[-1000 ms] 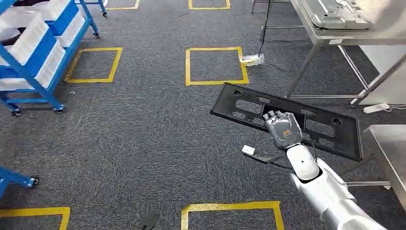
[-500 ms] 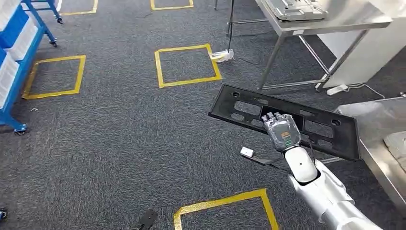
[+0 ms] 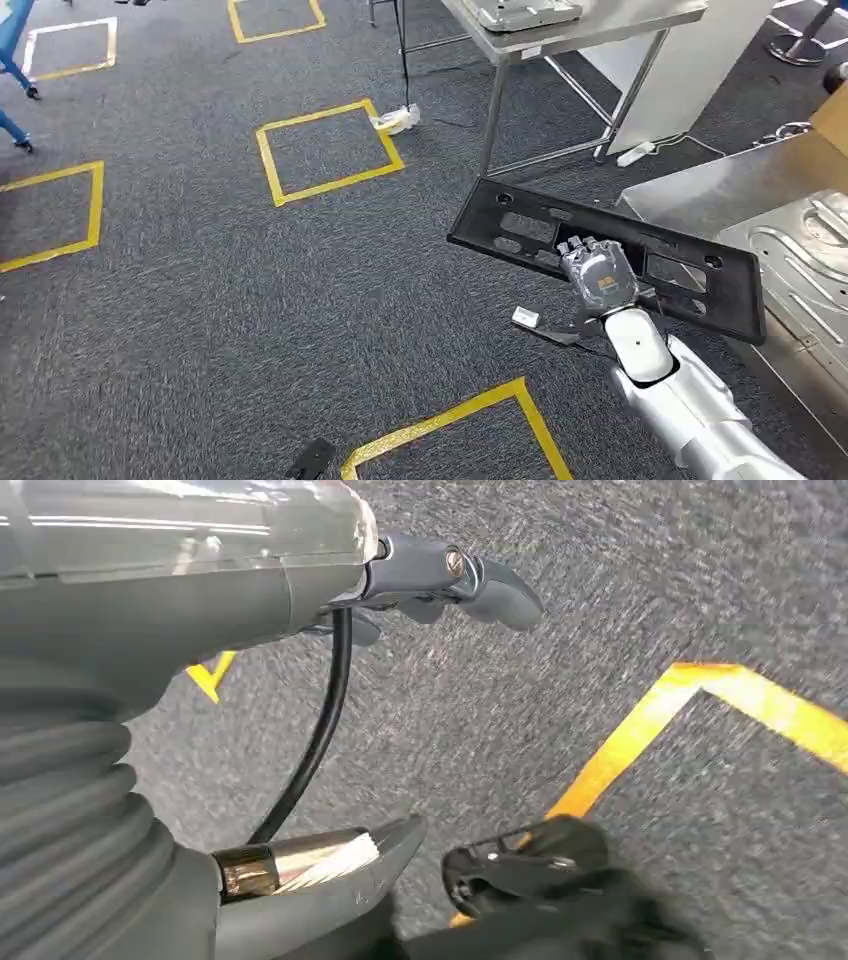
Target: Take the parts from the cabinet and place them on the table.
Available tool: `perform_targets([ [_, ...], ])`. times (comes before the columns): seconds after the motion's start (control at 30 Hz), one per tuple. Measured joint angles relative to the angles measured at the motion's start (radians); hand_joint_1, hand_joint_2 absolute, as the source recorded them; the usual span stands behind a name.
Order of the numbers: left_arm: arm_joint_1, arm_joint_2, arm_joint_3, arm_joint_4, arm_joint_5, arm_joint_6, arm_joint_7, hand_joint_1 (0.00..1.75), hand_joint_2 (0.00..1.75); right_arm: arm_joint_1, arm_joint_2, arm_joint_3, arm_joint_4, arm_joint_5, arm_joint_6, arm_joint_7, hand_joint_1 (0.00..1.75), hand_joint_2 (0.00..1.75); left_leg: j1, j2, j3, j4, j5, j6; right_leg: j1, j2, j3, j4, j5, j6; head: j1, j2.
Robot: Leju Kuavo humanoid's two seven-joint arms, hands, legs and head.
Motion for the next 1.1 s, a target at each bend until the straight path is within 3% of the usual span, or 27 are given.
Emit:
perform_targets([
  [0.03,0.0,0.0,0.0,0.0,0.0,0.0,0.0,0.0,1.75,0.002,0.0,0.0,0.0,0.0,0.0,0.0,1.75,1.75,0.0,-0.001,0.01,-0.042,0.041,0.002,0.0,0.016,0.0,0.005,-0.003,0.002,0.0,0.0],
  [0.1,-0.002,0.001,0.0,0.0,0.0,0.0,0.0,0.0,1.75,0.002,0.0,0.0,0.0,0.0,0.0,0.0,1.75,1.75,0.0,-0.02,0.077,-0.206,0.143,0.007,-0.004,0.043,0.0,0.019,-0.012,0.009,0.0,0.0],
  [0.13,-0.002,0.002,0.0,0.0,0.0,0.0,0.0,0.0,1.75,0.002,0.0,0.0,0.0,0.0,0.0,0.0,1.75,1.75,0.002,-0.072,0.101,-0.278,0.169,0.009,-0.007,0.053,-0.005,0.029,-0.019,0.014,0.0,0.0],
  [0.17,-0.001,0.002,0.0,0.0,0.0,0.0,0.0,0.0,1.75,0.0,0.0,0.0,0.0,0.0,0.0,0.0,1.75,1.75,0.007,-0.102,0.113,-0.289,0.154,0.009,-0.003,0.064,-0.016,0.042,-0.023,0.021,0.0,0.0],
  [0.27,-0.002,0.002,0.0,0.0,0.0,0.0,0.0,0.0,1.75,0.007,-0.002,0.0,0.001,0.0,0.0,0.0,1.75,1.75,-0.004,-0.066,0.11,-0.287,0.156,0.022,-0.014,0.099,-0.024,0.034,-0.016,0.042,0.0,0.0],
  [0.3,-0.004,0.002,0.001,0.0,0.0,0.0,0.0,0.0,1.75,0.007,-0.004,0.0,0.001,0.0,0.0,0.0,1.75,1.75,0.002,-0.054,0.115,-0.299,0.162,0.03,-0.013,0.112,-0.025,0.033,-0.015,0.048,0.0,0.0],
  [0.33,-0.008,0.002,0.001,0.0,0.0,0.0,0.0,0.0,1.75,0.009,-0.004,0.001,0.001,0.0,0.0,0.0,1.75,1.75,0.004,-0.04,0.121,-0.308,0.166,0.037,-0.011,0.065,-0.03,0.046,-0.025,0.049,0.0,0.0],
  [0.37,-0.01,0.001,0.001,0.0,0.0,0.0,-0.001,0.0,1.75,0.004,-0.005,0.001,0.001,0.0,0.0,0.0,1.75,1.75,0.004,-0.031,0.125,-0.314,0.168,0.042,-0.006,0.004,-0.05,0.087,-0.052,0.055,0.008,0.0],
  [0.4,-0.009,0.0,0.001,0.0,0.0,0.0,-0.001,0.0,1.75,0.001,-0.005,0.001,0.001,-0.002,0.0,0.002,1.75,1.75,0.002,-0.019,0.126,-0.315,0.167,0.044,-0.007,-0.024,-0.087,0.161,-0.087,0.06,0.007,0.0],
  [0.43,-0.005,0.0,0.001,0.0,0.0,0.0,0.0,0.0,1.75,0.002,-0.005,0.001,0.001,-0.002,0.0,0.003,1.75,1.75,0.001,-0.006,0.127,-0.315,0.164,0.046,-0.008,-0.037,-0.131,0.245,-0.12,0.063,0.007,0.0],
  [0.47,-0.002,0.001,0.001,0.0,-0.001,0.0,0.001,0.0,1.75,0.007,-0.005,0.001,0.001,-0.002,0.0,0.003,1.75,1.75,0.001,0.007,0.129,-0.315,0.162,0.046,-0.011,-0.042,-0.165,0.306,-0.133,0.065,0.007,0.0],
  [0.5,0.0,0.002,0.001,0.0,-0.001,0.0,0.002,0.0,1.75,0.012,-0.006,0.001,0.002,-0.002,0.0,0.004,1.75,1.75,0.001,0.019,0.13,-0.315,0.159,0.046,-0.014,-0.044,-0.183,0.33,-0.129,0.067,0.007,0.0],
  [0.53,0.0,0.002,0.001,0.0,-0.002,0.0,0.003,0.0,1.75,0.017,-0.007,0.001,0.002,-0.002,-0.001,0.005,1.75,1.75,0.001,0.031,0.133,-0.315,0.155,0.045,-0.016,-0.047,-0.176,0.304,-0.1,0.069,0.007,0.0],
  [0.6,0.0,0.002,0.001,0.0,-0.005,0.0,0.005,0.0,1.75,0.019,-0.008,0.001,0.002,-0.002,-0.001,0.01,1.75,1.75,0.001,0.057,0.147,-0.315,0.146,0.04,-0.015,-0.067,-0.093,0.135,-0.005,0.064,0.007,0.0],
  [0.63,-0.001,0.002,0.001,0.0,-0.005,0.0,0.006,0.0,1.75,0.018,-0.008,0.001,0.002,-0.002,-0.001,0.013,1.75,1.75,0.0,0.068,0.157,-0.315,0.139,0.037,-0.01,-0.103,-0.044,0.04,0.031,0.059,0.007,0.0],
  [0.67,-0.002,0.002,0.002,0.0,-0.006,0.0,0.006,0.0,1.75,0.015,-0.009,0.001,0.002,-0.002,-0.001,0.015,1.75,1.75,-0.007,0.078,0.16,-0.318,0.135,0.031,0.01,-0.144,-0.033,0.024,0.008,0.052,0.007,0.0],
  [0.7,-0.003,0.002,0.002,0.0,-0.007,0.0,0.006,0.0,1.75,0.013,-0.01,0.001,0.002,-0.002,-0.001,0.016,1.75,1.75,-0.008,0.083,0.161,-0.318,0.132,0.025,0.01,-0.125,-0.032,0.018,0.013,0.042,0.006,0.0],
  [0.8,-0.009,0.001,0.002,-0.001,-0.008,-0.004,0.007,0.0,1.75,0.013,-0.026,0.001,0.004,-0.003,0.0,0.017,1.75,1.75,-0.013,0.12,0.178,-0.323,0.121,0.009,0.01,-0.089,-0.031,0.014,0.01,0.029,0.006,0.0],
  [0.83,-0.01,0.0,0.002,-0.002,-0.008,-0.003,0.008,0.0,1.75,0.015,-0.027,0.001,0.004,-0.003,-0.001,0.018,1.75,1.75,-0.005,0.087,0.175,-0.311,0.109,0.002,-0.003,-0.078,-0.02,0.006,0.014,0.023,0.005,0.0],
  [0.87,-0.011,0.0,0.002,-0.002,-0.008,-0.003,0.008,0.0,1.75,0.011,-0.027,0.001,0.004,-0.003,-0.002,0.021,1.75,1.75,-0.005,0.039,0.16,-0.271,0.085,0.002,-0.005,-0.068,-0.016,0.004,0.012,0.014,0.004,0.0],
  [0.9,-0.009,0.0,0.002,-0.002,-0.01,-0.003,0.008,0.0,1.75,0.006,-0.027,0.001,0.005,-0.003,-0.002,0.023,1.75,1.75,-0.003,0.015,0.125,-0.197,0.047,0.003,-0.003,-0.058,-0.016,0.004,0.01,0.007,0.002,0.0],
  [0.97,-0.003,0.0,0.002,-0.002,-0.013,-0.004,0.009,0.0,1.75,0.006,-0.023,0.001,0.008,-0.003,-0.003,0.027,1.75,1.75,-0.003,0.002,0.041,-0.039,-0.013,0.0,-0.001,-0.03,-0.014,0.006,0.007,0.003,0.002,0.0],
  [1.0,0.001,0.0,0.003,-0.002,-0.013,-0.004,0.009,0.0,1.75,0.008,-0.023,0.001,0.01,-0.003,-0.003,0.028,1.75,1.75,-0.003,0.001,0.013,0.0,-0.014,0.001,0.0,-0.012,-0.014,0.008,0.007,0.003,0.001,0.0],
  [1.03,0.002,0.0,0.003,-0.002,-0.013,-0.003,0.009,0.0,1.75,0.009,-0.023,0.001,0.012,-0.003,-0.003,0.029,1.75,1.75,-0.002,0.0,0.01,-0.015,0.016,0.002,-0.001,0.005,-0.014,0.012,0.005,0.003,0.002,0.0],
  [1.07,0.002,0.0,0.003,-0.002,-0.014,-0.003,0.009,0.0,1.75,0.01,-0.023,0.001,0.014,-0.003,-0.004,0.029,1.75,1.75,-0.002,-0.001,0.025,-0.062,0.055,0.004,-0.002,0.018,-0.014,0.017,0.003,0.005,0.0,0.0],
  [1.1,0.0,0.0,0.004,-0.002,-0.014,-0.002,0.009,0.0,1.75,0.01,-0.023,0.001,0.017,-0.003,-0.004,0.03,1.75,1.75,-0.002,-0.007,0.06,-0.152,0.113,0.006,-0.003,0.034,-0.014,0.024,-0.002,0.009,0.001,0.0],
])
